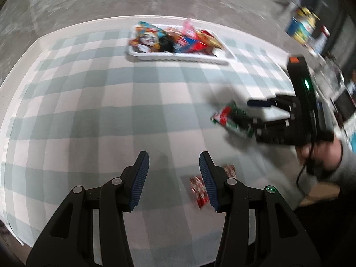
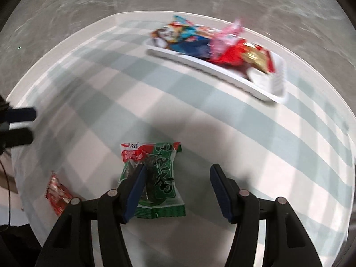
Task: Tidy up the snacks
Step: 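Move the left tool to the red heart packet while the right tool reaches the green packet, then grasp the red heart packet with the left tool while the right tool grasps the green packet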
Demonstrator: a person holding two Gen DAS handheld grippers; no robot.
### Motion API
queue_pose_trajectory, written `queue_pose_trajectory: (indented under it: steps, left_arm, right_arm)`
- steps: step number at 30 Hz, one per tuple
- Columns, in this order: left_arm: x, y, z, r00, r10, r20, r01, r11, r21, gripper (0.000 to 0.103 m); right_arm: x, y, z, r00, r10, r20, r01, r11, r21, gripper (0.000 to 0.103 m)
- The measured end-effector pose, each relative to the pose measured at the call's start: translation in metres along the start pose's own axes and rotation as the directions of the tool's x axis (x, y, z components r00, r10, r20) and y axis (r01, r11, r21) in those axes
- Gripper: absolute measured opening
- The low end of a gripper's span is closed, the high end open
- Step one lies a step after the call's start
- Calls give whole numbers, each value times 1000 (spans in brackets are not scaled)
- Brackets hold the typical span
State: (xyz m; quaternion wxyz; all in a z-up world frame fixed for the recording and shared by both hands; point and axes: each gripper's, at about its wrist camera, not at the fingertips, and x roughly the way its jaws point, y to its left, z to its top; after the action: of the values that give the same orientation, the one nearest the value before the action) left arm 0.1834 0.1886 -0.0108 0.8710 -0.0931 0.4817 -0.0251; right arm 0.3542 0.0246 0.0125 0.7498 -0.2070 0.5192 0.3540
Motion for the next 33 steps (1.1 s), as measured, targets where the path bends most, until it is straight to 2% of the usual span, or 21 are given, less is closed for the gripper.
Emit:
queue_pose_trajectory:
  steps: [2, 6, 10, 14, 19, 21, 33]
  left_arm:
    - [1, -11, -7, 999, -38, -17, 39, 997, 69, 45]
    - [7, -31, -17, 996, -71, -56, 81, 977, 197, 45]
    - [16, -53, -25, 991, -90, -98, 118, 935, 335, 45]
    - [28, -65, -31, 988, -69, -141, 125, 889, 440, 45]
    - [48, -78, -39, 984, 4, -178, 98, 822, 560, 45]
    - [52, -81, -41, 984, 8, -177, 99, 806, 584, 45]
    - [67, -87, -39, 983, 20, -184, 105, 757, 645, 45]
  right_arm:
    - [-4, -9, -7, 1000, -2, -7, 3, 1000, 24, 63]
    - [-16, -20, -19, 999, 53, 3, -53, 996, 71, 64]
    - [-21, -15, -23, 995, 95, 23, -97, 993, 69, 67]
    - [-21, -4, -25, 995, 98, 22, -99, 995, 23, 68]
    - [-17, 5, -24, 997, 78, 15, -78, 997, -23, 68]
    - [-14, 8, -22, 998, 62, 11, -62, 997, -44, 69]
    - [1, 25, -15, 999, 20, -28, -23, 992, -122, 70]
